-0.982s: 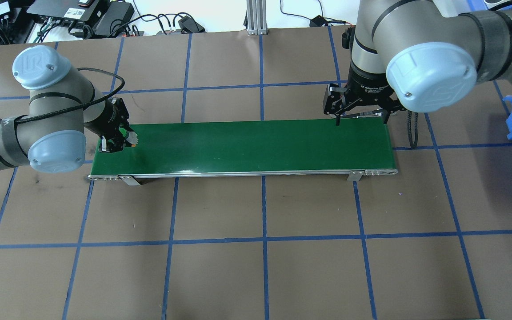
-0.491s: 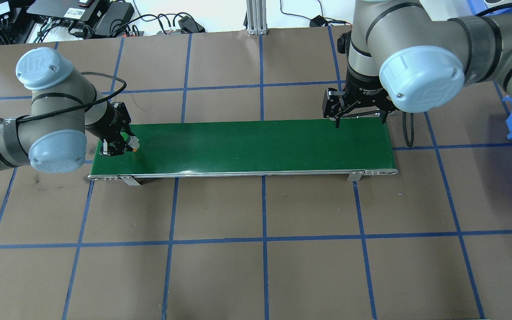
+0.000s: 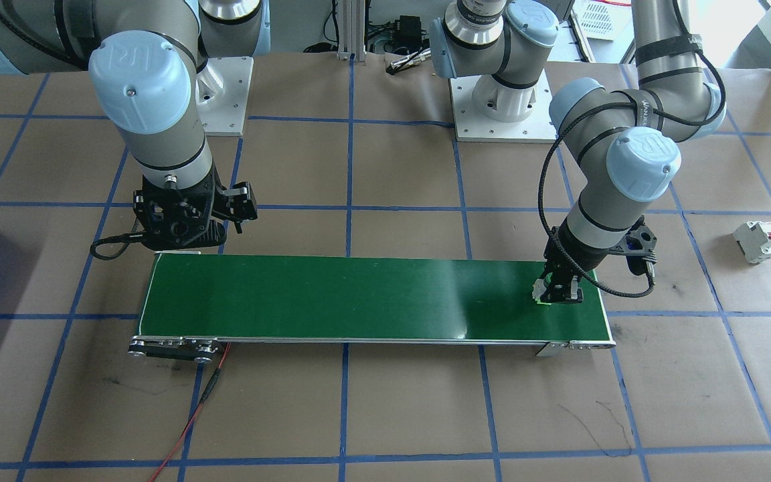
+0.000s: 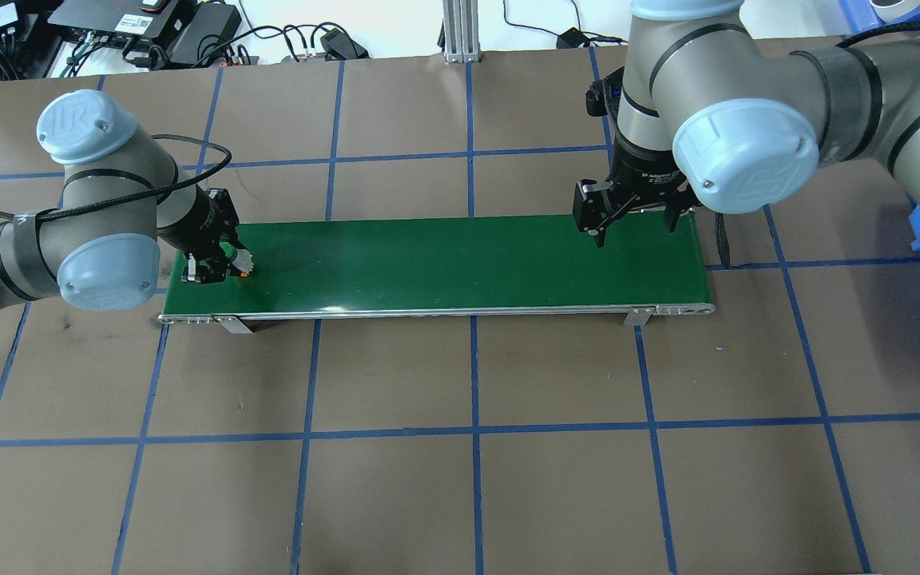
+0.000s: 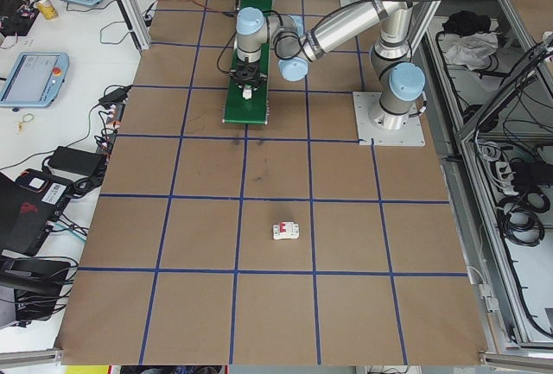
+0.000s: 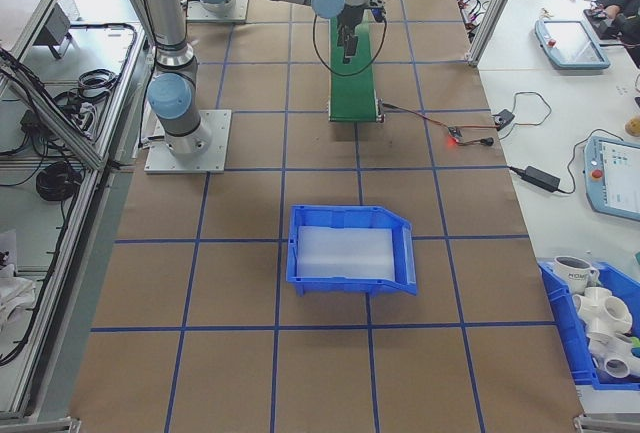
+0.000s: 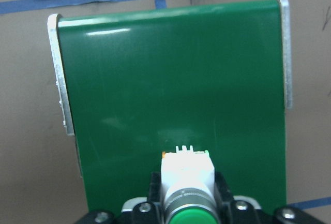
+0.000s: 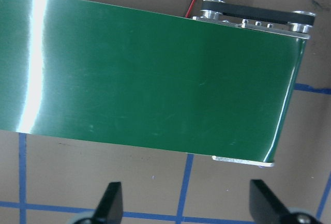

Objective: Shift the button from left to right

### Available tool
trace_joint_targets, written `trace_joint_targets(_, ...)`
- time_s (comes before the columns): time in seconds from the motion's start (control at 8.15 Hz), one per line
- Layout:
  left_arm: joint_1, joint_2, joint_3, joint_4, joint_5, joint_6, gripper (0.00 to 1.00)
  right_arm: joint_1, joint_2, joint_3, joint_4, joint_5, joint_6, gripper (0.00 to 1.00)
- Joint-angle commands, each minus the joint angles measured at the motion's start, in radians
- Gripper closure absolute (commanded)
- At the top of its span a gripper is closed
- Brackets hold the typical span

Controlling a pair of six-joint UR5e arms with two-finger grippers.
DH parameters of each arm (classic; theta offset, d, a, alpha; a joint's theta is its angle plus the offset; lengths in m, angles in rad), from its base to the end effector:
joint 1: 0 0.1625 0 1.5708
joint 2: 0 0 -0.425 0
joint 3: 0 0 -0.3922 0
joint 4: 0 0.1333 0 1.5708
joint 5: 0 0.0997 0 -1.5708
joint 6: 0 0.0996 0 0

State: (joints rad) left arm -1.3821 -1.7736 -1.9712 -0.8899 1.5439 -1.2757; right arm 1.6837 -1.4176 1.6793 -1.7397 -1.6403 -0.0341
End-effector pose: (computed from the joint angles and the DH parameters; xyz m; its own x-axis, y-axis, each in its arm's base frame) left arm -0.0368 -0.5321 0.2648 -0.1067 -0.9909 0.0820 -0.9942 0.1074 0.0031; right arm 0.1857 -0.5161 0.3729 -0.9861 -0.1524 0.0660 -0.1459 0.9847 0.0950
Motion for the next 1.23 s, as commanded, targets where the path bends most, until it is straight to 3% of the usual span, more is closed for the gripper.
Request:
trace_joint_targets(0.0,0.0,-0.007,0.0,0.0,0.002,0.019,0.67,-0.012,0.009,0.074,-0.134,0.063,0.031,0.0)
trace_joint_targets(0.12,0.0,-0.006,0.0,0.002,0.022,0.024,0.46,-0.018,0.011,0.076,-0.136,0.056,0.036,0.0)
trace_joint_targets(0.25,0.0,-0.006,0.0,0.002,0.06,0.062,0.0,-0.031,0.005,0.072,-0.129,0.068,0.069,0.0)
trace_joint_targets(0.37,0.0,-0.004,0.002,0.008,0.091,0.114,0.0,-0.039,0.0,0.071,-0.139,0.074,0.085,0.0)
trace_joint_targets(0.74,0.008,-0.003,0.009,0.0,0.09,0.159,0.0,-0.039,0.008,0.054,-0.135,0.074,0.092,0.0)
trace_joint_targets(0.98,0.046,0.02,0.012,-0.001,0.085,0.345,0.0,-0.039,0.025,0.065,-0.129,0.077,0.077,0.0)
trace_joint_targets(1.1,0.057,0.043,0.017,-0.004,0.088,0.544,0.02,-0.039,0.057,0.065,-0.127,0.092,0.059,0.0)
